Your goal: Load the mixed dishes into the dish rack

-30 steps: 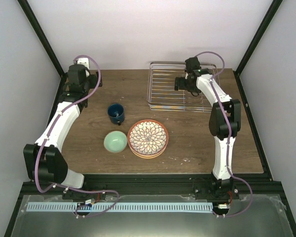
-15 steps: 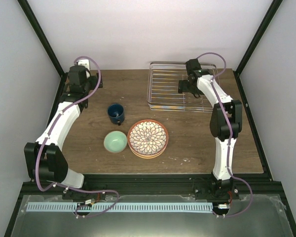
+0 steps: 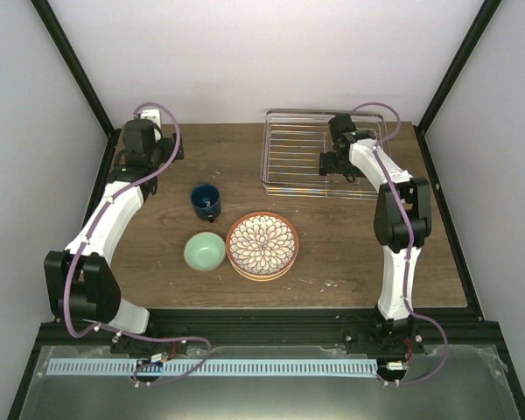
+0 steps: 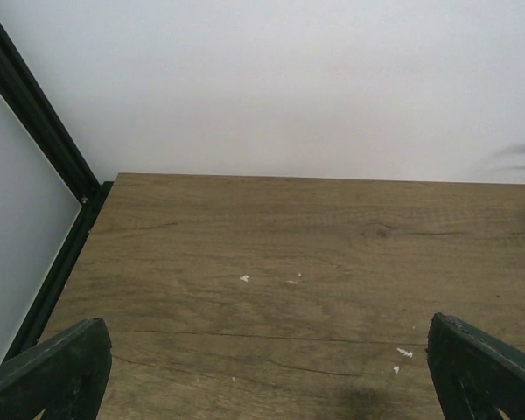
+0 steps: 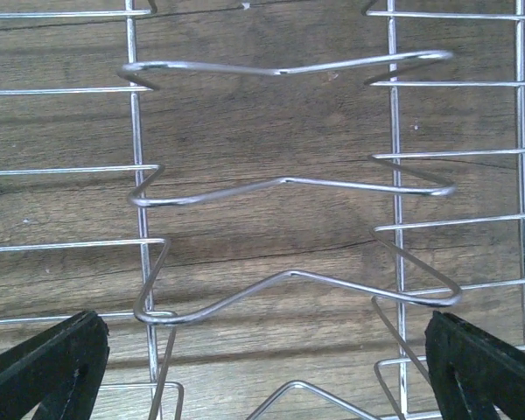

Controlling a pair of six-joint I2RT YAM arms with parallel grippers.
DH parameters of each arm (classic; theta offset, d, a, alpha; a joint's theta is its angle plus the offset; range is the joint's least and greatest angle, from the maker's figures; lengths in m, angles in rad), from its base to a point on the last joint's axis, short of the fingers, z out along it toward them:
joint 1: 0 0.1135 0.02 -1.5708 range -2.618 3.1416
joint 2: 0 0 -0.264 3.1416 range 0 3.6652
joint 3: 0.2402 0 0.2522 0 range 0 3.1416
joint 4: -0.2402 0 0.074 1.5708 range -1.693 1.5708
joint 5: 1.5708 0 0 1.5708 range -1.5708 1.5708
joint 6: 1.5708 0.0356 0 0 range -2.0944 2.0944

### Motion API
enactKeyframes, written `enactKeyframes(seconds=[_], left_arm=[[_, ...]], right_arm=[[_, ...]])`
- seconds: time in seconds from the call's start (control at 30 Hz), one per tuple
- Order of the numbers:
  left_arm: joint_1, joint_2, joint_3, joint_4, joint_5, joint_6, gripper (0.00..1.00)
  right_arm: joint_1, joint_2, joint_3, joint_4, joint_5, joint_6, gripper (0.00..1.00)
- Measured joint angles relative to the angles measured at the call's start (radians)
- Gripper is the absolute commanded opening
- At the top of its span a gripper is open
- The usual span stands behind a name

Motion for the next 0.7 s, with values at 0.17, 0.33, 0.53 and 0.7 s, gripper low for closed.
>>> enactKeyframes(seconds=[0.17, 0.33, 0.53, 0.7], left_arm=[[0.000, 0.000, -0.004, 0.000, 0.000, -0.003, 1.00], [0.000, 0.001, -0.005, 0.000, 0.000, -0.010, 1.00], [0.000, 0.001, -0.005, -0.001, 0.001, -0.014, 1.00], [0.002, 0.015, -0.005, -0.001, 0.007, -0.017, 1.00]], right_arm=[[0.000, -0.037, -0.072, 0.051, 0.003, -0.005, 1.00], [-0.001, -0.082, -0.158, 0.074, 0.008, -0.003, 1.00], [-0.016, -0.112, -0.274, 0.067, -0.009, 0.005, 1.00], [-0.055, -0.170, -0.353, 0.066, -0.029, -0.005, 1.00]])
